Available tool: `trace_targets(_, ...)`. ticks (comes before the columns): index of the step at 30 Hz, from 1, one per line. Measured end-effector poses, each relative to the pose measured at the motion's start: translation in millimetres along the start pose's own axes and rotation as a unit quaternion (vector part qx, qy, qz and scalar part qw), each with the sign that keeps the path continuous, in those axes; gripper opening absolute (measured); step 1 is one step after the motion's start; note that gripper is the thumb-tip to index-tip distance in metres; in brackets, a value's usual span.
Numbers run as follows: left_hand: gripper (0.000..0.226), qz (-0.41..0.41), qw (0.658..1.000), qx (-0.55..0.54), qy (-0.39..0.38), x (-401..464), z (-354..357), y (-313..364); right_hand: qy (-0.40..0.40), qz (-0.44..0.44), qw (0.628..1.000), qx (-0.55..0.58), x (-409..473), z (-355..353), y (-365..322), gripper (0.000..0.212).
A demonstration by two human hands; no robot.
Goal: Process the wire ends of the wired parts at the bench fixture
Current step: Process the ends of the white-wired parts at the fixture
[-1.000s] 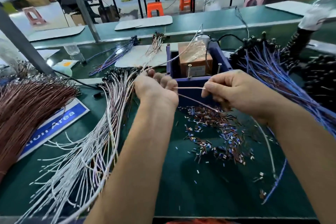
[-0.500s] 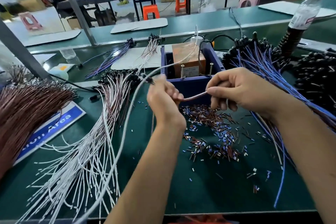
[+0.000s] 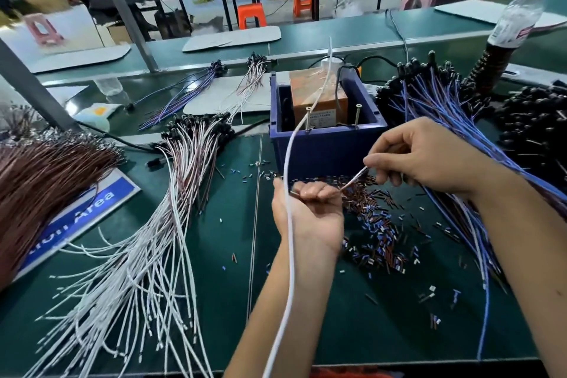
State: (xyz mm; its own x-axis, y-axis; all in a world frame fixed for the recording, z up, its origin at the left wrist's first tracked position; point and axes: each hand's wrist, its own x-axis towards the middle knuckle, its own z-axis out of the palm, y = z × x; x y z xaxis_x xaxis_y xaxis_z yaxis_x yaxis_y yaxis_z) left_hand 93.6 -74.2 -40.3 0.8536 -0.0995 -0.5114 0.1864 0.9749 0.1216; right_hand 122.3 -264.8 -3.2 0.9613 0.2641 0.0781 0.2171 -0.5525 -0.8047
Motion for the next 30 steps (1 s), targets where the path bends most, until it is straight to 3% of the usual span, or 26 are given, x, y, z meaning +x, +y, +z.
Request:
trace_targets(3,0.044,-0.033,0.996,-0.072,0.035,-9,-6,-16,-0.003,-0.031,0.999,0.028,5,4,-6,0.008)
trace_targets(5,0.038,-0.055,0.996,-0.063,0.043,-15,-3,-29,0.001,-0.038,0.998,0.040,8,5,-8,0.009)
trace_targets(6,0.034,-0.047,0.998,-0.017,0.043,-18,0,-35,-0.001,-0.038,0.998,0.040,10,5,-8,0.011)
trace_targets(8,0.024,0.052,0.979,0.193,0.046,-21,2,-46,-0.024,-0.034,0.999,0.019,12,7,-9,0.011)
trace_targets(9,0.018,0.136,0.935,0.324,0.048,-21,1,-49,-0.038,-0.032,0.999,0.002,12,9,-8,0.010)
trace_targets(10,0.014,0.226,0.866,0.445,0.045,-20,-1,-48,-0.045,-0.030,0.998,-0.010,11,10,-7,0.009)
trace_targets(12,0.008,0.373,0.678,0.633,0.015,-13,-5,-36,-0.032,-0.026,0.999,0.004,12,15,-4,0.010)
trace_targets(13,0.007,0.409,0.594,0.693,-0.006,-8,-6,-28,-0.018,-0.023,0.999,0.023,12,17,-2,0.012)
trace_targets(14,0.007,0.421,0.534,0.732,-0.030,-1,-6,-19,-0.004,-0.021,0.999,0.039,12,19,-1,0.014)
trace_targets(15,0.005,0.417,0.509,0.750,-0.065,4,-5,-10,0.009,-0.021,0.999,0.049,13,22,1,0.015)
trace_targets(17,0.002,0.384,0.508,0.758,-0.143,14,-5,3,0.024,-0.022,0.998,0.052,13,26,5,0.016)
trace_targets(19,0.005,0.371,0.486,0.765,-0.202,21,-7,13,0.035,-0.019,0.997,0.061,12,32,7,0.018)
trace_targets(22,0.015,0.394,0.448,0.770,-0.226,31,-15,20,0.054,-0.002,0.995,0.089,11,43,10,0.022)
trace_targets(27,0.014,0.413,0.522,0.712,-0.223,44,-37,31,0.045,0.039,0.984,0.167,8,45,19,0.007)
trace_targets(30,0.016,0.392,0.536,0.712,-0.227,48,-37,33,0.050,0.049,0.979,0.190,8,45,21,0.004)
